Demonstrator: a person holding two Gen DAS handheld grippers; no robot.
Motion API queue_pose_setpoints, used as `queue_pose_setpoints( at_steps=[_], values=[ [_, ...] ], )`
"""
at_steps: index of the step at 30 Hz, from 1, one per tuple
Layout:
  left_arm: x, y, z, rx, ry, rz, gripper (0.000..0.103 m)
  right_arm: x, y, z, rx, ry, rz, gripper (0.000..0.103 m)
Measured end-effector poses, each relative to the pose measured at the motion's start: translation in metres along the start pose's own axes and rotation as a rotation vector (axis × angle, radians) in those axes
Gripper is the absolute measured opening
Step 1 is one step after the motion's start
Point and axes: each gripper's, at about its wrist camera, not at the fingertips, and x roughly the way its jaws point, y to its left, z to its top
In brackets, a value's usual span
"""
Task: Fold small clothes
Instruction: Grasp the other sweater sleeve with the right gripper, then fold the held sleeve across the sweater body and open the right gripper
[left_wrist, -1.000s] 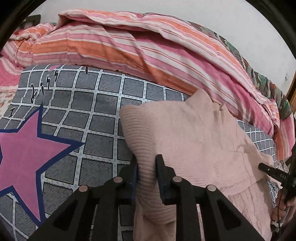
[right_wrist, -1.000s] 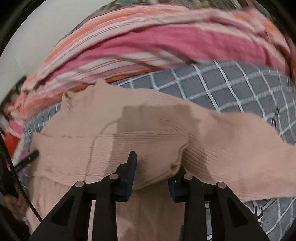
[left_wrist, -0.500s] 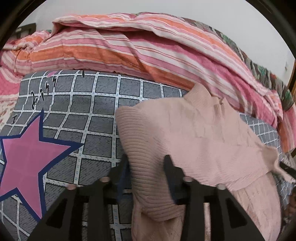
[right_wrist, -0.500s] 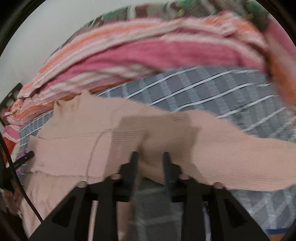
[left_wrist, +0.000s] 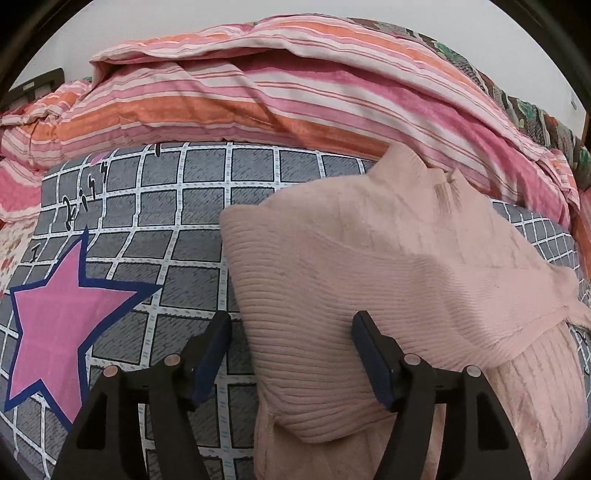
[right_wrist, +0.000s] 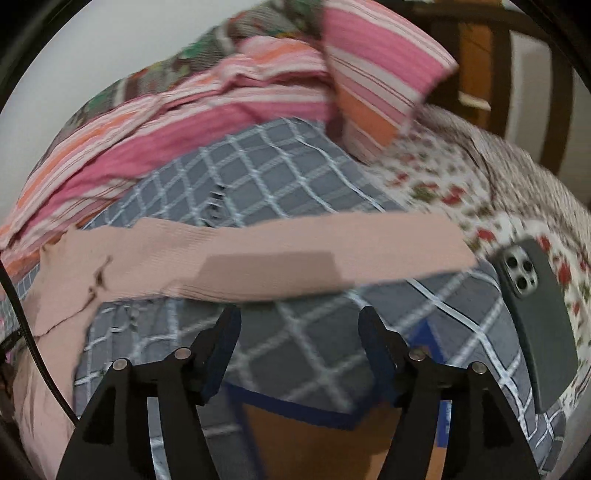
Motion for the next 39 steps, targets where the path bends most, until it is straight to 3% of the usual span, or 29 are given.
queue_pose_setpoints(
  at_steps=[10, 15, 16, 18, 19, 22, 28, 34, 39],
  values=[
    [0.005, 0.0, 0.002, -0.001, 0.012, 0.009, 0.068, 0.031, -0.049, 0.023, 0.219, -0.012, 0.132, 0.066],
    [0.005, 0.004, 0.002, -0.019, 0.006, -0.002, 0.068, 0.041, -0.046, 0.036, 0.187, -0.006, 0.112, 0.065],
    [0.004, 0.005, 0.002, -0.023, 0.005, -0.004, 0.068, 0.041, -0.044, 0.038, 0.182, -0.012, 0.095, 0.06],
    [0.005, 0.006, 0.002, -0.03, 0.004, -0.009, 0.068, 0.042, -0.042, 0.041, 0.158, -0.013, 0.076, 0.031],
    [0.005, 0.006, 0.003, -0.031, 0.005, -0.01, 0.068, 0.043, -0.042, 0.043, 0.153, -0.007, 0.078, 0.01],
    [0.004, 0.007, 0.002, -0.038, 0.001, -0.016, 0.068, 0.034, -0.035, 0.048, 0.133, -0.046, 0.061, 0.007],
    [-0.004, 0.018, 0.001, -0.096, -0.023, -0.016, 0.07, -0.016, 0.034, 0.057, -0.006, -0.176, 0.04, 0.006],
    [-0.035, 0.056, -0.004, -0.249, -0.093, -0.086, 0.072, -0.053, 0.148, 0.07, -0.172, -0.246, 0.081, 0.006],
    [-0.06, 0.079, -0.015, -0.215, -0.093, 0.074, 0.072, -0.071, 0.254, 0.064, -0.295, -0.268, 0.18, 0.006]
  ],
)
